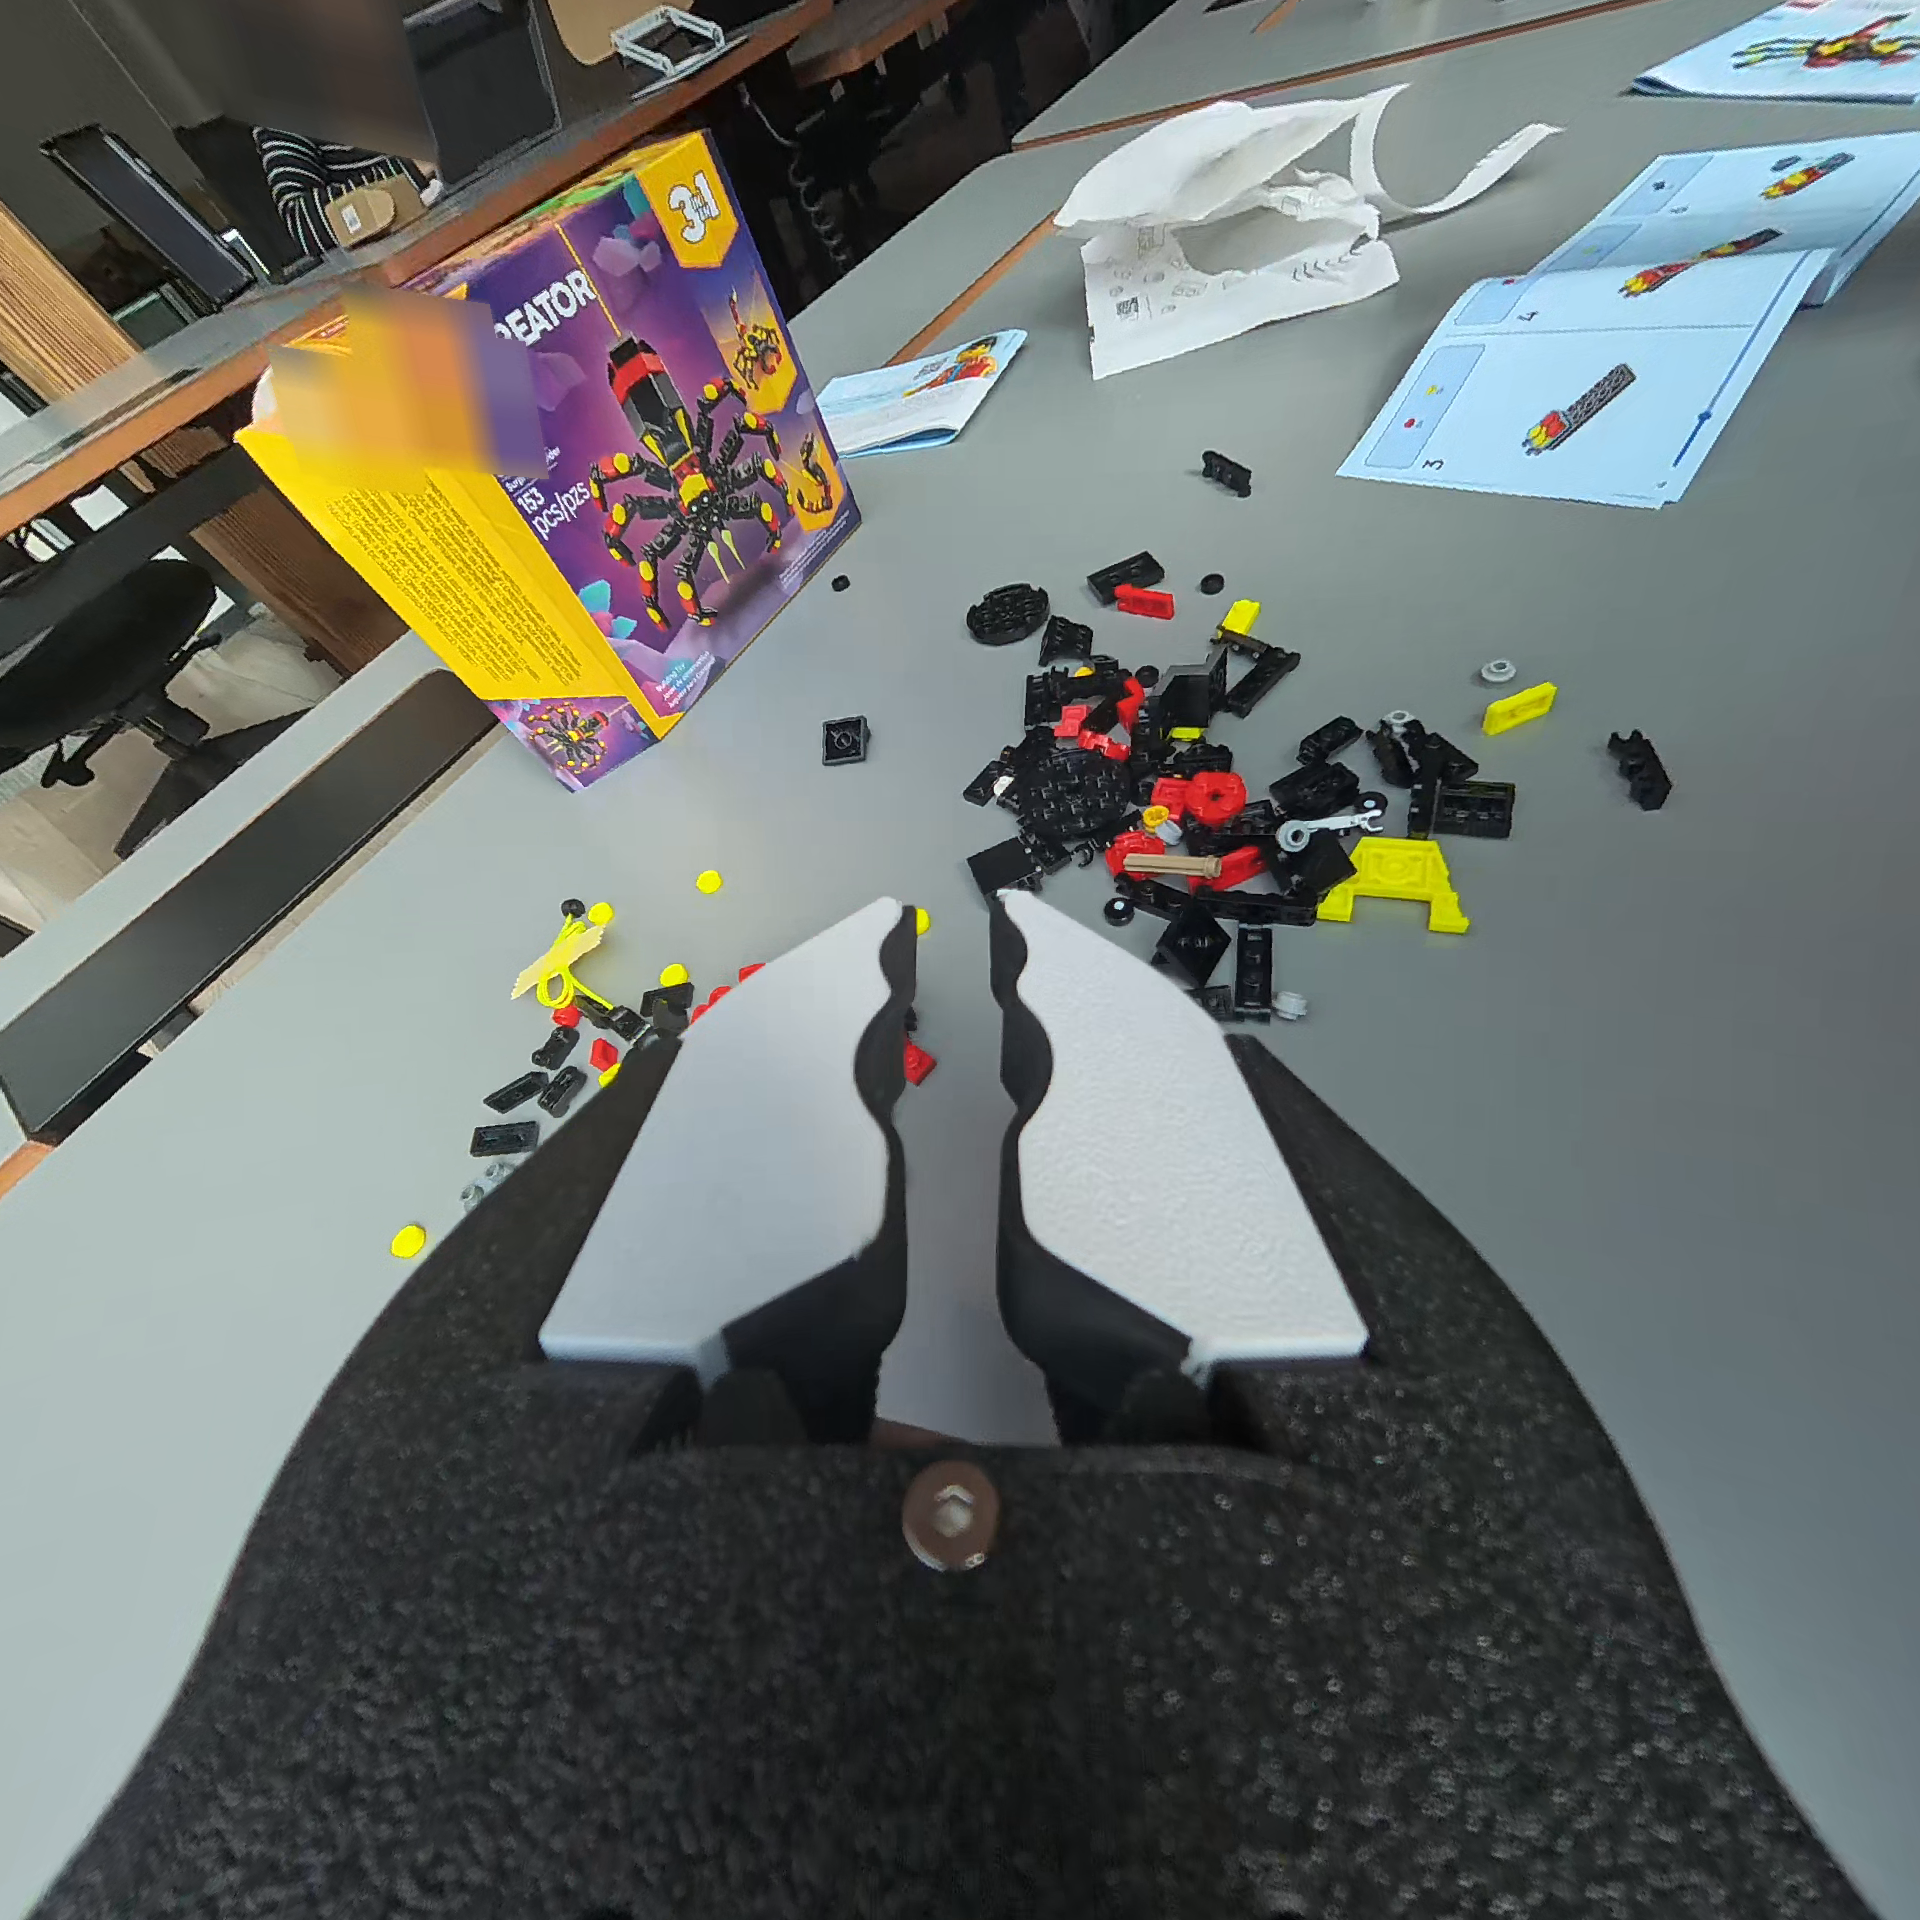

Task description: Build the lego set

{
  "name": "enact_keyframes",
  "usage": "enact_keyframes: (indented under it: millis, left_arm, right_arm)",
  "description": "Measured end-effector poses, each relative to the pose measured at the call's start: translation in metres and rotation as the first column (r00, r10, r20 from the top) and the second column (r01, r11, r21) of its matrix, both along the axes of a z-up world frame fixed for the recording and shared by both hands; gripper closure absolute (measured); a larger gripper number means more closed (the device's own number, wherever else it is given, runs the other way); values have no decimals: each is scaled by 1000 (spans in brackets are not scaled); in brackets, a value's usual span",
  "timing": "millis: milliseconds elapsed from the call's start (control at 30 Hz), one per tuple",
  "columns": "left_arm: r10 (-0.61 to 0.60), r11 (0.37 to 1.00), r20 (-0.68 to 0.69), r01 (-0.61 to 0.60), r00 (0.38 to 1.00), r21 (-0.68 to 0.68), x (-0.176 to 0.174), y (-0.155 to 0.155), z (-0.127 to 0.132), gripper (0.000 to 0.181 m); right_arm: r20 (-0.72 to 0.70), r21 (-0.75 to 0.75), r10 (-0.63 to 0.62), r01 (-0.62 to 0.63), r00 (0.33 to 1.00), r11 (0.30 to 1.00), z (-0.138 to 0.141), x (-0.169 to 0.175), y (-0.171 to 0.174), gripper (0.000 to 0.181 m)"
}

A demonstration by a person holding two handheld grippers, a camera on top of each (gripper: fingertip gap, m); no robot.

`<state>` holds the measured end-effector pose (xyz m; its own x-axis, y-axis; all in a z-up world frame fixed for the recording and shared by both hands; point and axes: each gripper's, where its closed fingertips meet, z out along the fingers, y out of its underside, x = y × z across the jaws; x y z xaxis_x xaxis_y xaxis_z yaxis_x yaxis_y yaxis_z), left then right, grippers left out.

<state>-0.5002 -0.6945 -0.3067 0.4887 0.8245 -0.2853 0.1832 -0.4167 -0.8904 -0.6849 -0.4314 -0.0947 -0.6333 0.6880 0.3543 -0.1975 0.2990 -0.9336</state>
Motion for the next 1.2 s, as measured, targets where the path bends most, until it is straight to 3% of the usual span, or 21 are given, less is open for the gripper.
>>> enact_keyframes:
  millis: [67,133,367,500,800,1000,1200]
  left_arm:
    - [7,1000,-9,-7,1000,16,0,2,7,168]
    - [11,999,-11,-10,1000,32,1,6,12,168]
    - [-14,997,4,14,1000,70,2,33,22,168]
    - [-48,996,32,45,998,76,-5,53,21,168]
    - [-125,987,35,120,992,102,-14,103,26,168]
    - [-231,963,43,222,972,150,-13,141,28,168]
    - [-372,924,70,362,926,125,-1,181,27,167]
  right_arm:
    - [-35,-77,-19,16,999,997,17,7,19,159]
    - [-13,-123,18,-20,1000,992,9,27,28,160]
    - [219,-88,144,-127,965,988,-101,106,28,160]
    - [301,-92,169,-148,939,985,-131,137,38,159]
    - [395,-116,180,-146,901,983,-167,153,55,159]
    - [414,-109,156,-121,897,987,-170,158,70,159]
    - [485,51,102,-145,868,988,-199,175,92,159]
